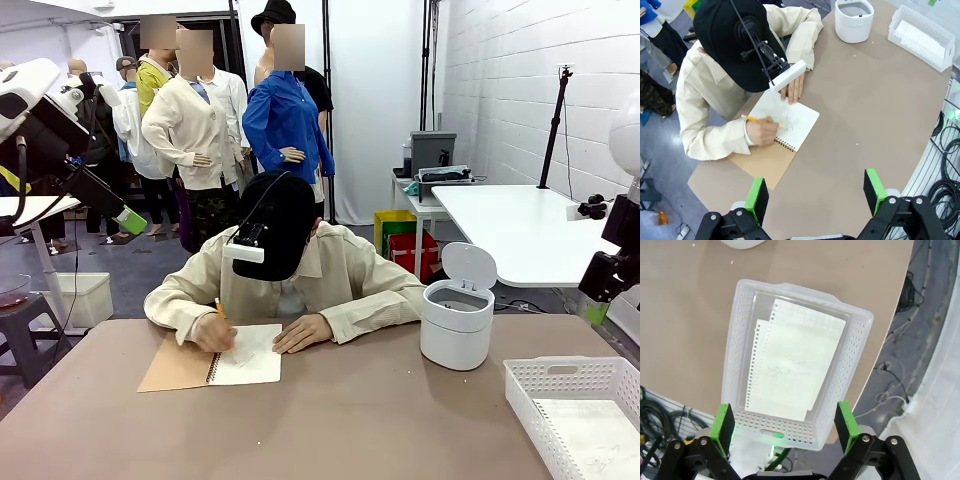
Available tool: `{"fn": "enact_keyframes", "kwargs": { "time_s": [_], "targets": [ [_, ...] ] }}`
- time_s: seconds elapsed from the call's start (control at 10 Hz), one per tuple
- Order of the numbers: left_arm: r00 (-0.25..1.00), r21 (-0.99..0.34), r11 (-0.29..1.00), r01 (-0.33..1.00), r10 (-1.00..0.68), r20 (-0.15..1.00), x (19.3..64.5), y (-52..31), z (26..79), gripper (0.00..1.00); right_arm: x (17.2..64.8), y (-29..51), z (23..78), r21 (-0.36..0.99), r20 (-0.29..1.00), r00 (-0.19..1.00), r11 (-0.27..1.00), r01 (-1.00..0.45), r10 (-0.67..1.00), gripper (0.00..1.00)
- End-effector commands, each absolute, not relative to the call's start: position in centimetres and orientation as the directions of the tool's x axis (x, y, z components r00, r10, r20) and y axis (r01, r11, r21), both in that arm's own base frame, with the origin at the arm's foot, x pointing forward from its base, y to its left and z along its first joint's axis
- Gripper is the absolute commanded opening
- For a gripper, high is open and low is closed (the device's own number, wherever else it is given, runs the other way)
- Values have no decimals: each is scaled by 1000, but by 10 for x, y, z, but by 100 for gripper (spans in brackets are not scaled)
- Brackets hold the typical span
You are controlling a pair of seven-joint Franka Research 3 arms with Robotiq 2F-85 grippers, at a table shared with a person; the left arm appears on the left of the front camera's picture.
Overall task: Sort the paper based on its condition.
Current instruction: If a person hands you a paper, place it in the Organizing basket , and if it's crumpled, put it in the Trash can.
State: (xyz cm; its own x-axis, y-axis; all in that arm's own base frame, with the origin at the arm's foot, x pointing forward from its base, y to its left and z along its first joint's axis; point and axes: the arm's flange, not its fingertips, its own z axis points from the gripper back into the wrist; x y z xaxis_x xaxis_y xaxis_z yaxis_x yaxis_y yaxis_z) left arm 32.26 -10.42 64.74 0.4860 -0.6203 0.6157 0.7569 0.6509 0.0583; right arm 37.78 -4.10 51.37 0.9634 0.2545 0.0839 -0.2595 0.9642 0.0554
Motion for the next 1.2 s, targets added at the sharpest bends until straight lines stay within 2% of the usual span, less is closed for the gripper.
{"fn": "enact_keyframes", "kwargs": {
  "time_s": [0.0,0.4,0.7,1.1],
  "targets": [
    [486,56,651,757,-619,617,323,-103,648,100,380,-44,510,32,68,968,969,-244,241,100],
    [486,56,651,757,-619,617,323,-103,648,100,378,-42,512,53,77,965,965,-257,252,100],
    [486,56,651,757,-619,617,323,-103,648,100,372,13,554,153,216,885,881,-448,412,100],
    [486,56,651,757,-619,617,323,-103,648,100,394,73,607,271,432,766,742,-613,476,100]
  ]
}}
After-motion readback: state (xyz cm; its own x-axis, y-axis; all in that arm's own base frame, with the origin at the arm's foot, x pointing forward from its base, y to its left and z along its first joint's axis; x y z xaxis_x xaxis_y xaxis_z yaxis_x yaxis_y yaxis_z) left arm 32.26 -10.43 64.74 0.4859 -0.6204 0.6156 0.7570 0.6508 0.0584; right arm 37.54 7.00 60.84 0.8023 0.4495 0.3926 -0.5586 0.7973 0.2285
